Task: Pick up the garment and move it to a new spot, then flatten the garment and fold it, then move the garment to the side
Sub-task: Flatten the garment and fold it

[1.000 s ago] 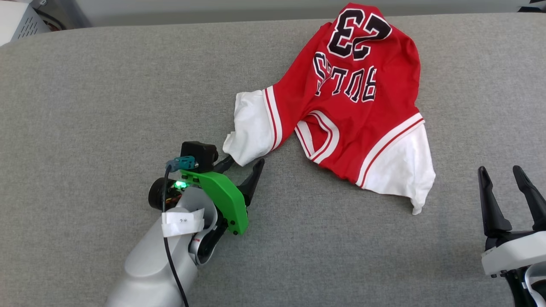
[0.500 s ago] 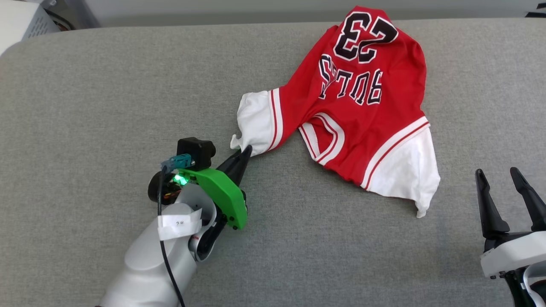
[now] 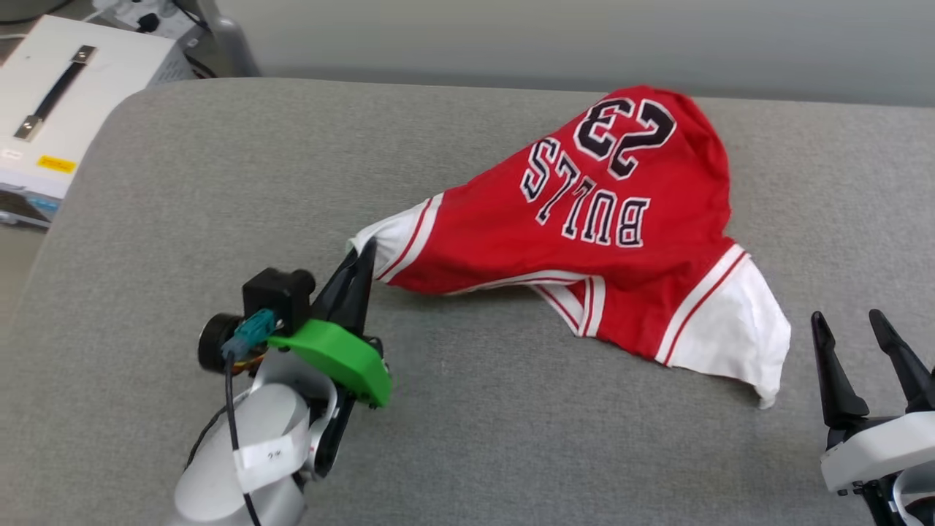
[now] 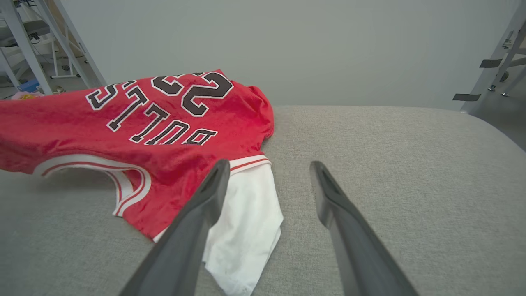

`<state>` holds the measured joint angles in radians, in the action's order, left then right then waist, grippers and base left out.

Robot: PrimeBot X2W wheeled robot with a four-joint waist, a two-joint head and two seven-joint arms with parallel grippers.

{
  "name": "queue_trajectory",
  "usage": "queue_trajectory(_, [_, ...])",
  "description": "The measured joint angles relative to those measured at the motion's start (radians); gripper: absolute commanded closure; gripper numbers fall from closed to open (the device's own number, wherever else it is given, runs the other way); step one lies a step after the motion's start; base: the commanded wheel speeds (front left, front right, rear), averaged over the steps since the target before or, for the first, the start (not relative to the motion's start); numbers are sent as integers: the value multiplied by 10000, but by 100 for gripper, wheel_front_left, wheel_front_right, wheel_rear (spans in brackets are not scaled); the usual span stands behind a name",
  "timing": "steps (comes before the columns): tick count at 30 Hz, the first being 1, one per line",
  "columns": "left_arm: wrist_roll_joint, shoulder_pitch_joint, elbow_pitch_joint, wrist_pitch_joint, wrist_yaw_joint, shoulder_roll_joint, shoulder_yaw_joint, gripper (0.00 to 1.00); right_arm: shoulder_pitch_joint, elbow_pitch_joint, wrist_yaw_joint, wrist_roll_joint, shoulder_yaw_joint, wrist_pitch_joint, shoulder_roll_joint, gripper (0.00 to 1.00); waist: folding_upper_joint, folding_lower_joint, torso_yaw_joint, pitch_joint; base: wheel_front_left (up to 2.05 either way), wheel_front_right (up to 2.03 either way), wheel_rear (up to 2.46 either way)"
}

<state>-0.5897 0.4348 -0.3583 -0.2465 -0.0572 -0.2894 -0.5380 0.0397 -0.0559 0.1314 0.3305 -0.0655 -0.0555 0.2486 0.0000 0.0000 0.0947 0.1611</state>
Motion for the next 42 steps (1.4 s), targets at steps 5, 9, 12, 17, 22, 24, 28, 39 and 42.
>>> queue_trajectory(5, [58,-785,274,951,-431,-366,-295,100,0,17,0,31,115,38,8,0,0,0,269,-90,0,0,0])
queue_trajectory(9, [180,-926,-150,1756,-336,-460,-840,100,-3,90,0,79,222,73,29,0,0,0,238,4,0,0,0])
queue_trajectory(12, [176,-927,-608,2207,-19,-360,-1195,100,-6,182,0,88,247,86,65,0,0,0,175,74,0,0,0])
queue_trajectory(17, [92,-920,-1310,2571,222,-86,-1490,100,-17,263,0,90,274,86,111,0,0,0,99,110,0,0,0])
queue_trajectory(22, [4,-809,-1814,2598,253,82,-1511,0,-18,309,0,92,280,117,128,0,0,0,108,30,0,0,0])
queue_trajectory(24, [4,-792,-1910,2552,230,113,-1499,0,-17,320,0,94,290,173,144,0,0,0,138,-25,0,0,0])
queue_trajectory(28, [-10,-795,-2015,2272,40,94,-1363,0,-14,318,0,159,295,305,268,0,0,0,248,-191,0,0,0])
queue_trajectory(39, [410,-1048,98,330,-849,-619,-694,0,174,221,0,424,412,3593,1131,0,0,0,990,-618,0,0,0])
queue_trajectory(42, [938,-1069,819,-19,-895,-765,-596,0,144,234,0,430,456,4976,1369,0,0,0,1127,-605,0,0,0])
